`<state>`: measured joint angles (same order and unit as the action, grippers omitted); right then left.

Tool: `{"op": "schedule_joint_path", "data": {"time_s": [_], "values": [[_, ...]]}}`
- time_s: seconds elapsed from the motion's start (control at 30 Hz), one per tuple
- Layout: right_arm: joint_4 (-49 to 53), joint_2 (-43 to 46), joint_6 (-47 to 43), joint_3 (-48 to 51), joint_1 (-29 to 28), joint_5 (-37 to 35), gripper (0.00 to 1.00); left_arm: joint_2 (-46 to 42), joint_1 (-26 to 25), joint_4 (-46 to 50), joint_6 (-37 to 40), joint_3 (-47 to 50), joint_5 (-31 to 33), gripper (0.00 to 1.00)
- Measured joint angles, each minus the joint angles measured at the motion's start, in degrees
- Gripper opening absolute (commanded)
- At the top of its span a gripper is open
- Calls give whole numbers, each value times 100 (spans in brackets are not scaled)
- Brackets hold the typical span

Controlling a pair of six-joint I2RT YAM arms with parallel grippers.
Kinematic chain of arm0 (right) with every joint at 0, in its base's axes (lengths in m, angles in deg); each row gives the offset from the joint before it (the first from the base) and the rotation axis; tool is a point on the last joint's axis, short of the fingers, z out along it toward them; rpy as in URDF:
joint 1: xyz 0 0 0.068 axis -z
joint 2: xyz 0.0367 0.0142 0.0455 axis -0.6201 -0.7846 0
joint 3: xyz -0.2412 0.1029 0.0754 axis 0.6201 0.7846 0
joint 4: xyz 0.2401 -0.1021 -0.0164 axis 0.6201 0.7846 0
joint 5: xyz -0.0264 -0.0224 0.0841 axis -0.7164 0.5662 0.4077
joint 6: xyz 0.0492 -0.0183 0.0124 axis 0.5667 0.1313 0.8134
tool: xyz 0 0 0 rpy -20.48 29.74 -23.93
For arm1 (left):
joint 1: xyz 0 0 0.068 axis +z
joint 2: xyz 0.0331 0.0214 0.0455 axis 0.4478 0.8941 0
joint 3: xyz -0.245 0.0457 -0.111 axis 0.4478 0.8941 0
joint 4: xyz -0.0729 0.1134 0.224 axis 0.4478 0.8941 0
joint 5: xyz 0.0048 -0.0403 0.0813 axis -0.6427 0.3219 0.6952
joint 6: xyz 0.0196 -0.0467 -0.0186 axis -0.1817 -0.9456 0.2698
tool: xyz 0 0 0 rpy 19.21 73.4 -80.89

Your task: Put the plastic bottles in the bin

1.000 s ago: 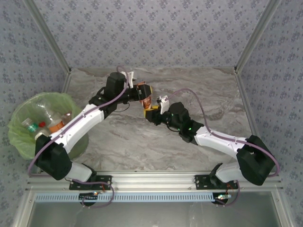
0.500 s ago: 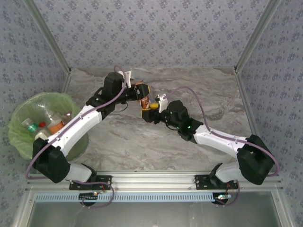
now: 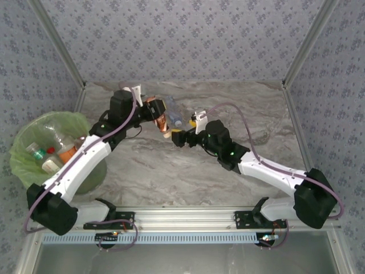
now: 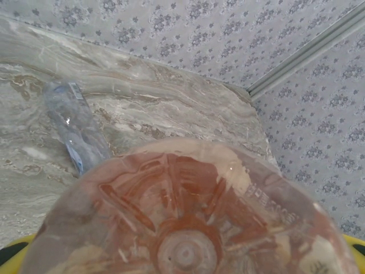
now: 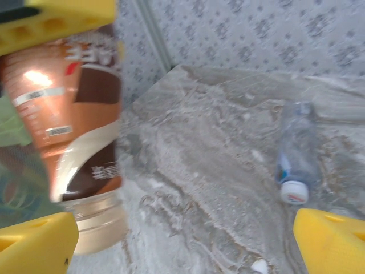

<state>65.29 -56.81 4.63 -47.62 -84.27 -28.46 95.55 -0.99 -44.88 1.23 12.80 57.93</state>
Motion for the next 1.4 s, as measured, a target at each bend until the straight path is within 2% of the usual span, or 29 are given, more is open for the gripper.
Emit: {"op": "schedule_joint_path", "data": {"time_s": [0.53,0.93,1.13,1.4], "values": [[328,63,898,223,289,-1534,99,-1137,24,680,306,0,651,41],[568,66,1309,321,448,-1687,99,-1731,24,1440,800,-343,1266,41],[634,66,1353,321,476,-1685,99,-2144,24,1847,1290,-662,2068,41],[686,-162,1353,160,511,-1620,99,-2575,24,2389,1895,-841,3873,42]]}}
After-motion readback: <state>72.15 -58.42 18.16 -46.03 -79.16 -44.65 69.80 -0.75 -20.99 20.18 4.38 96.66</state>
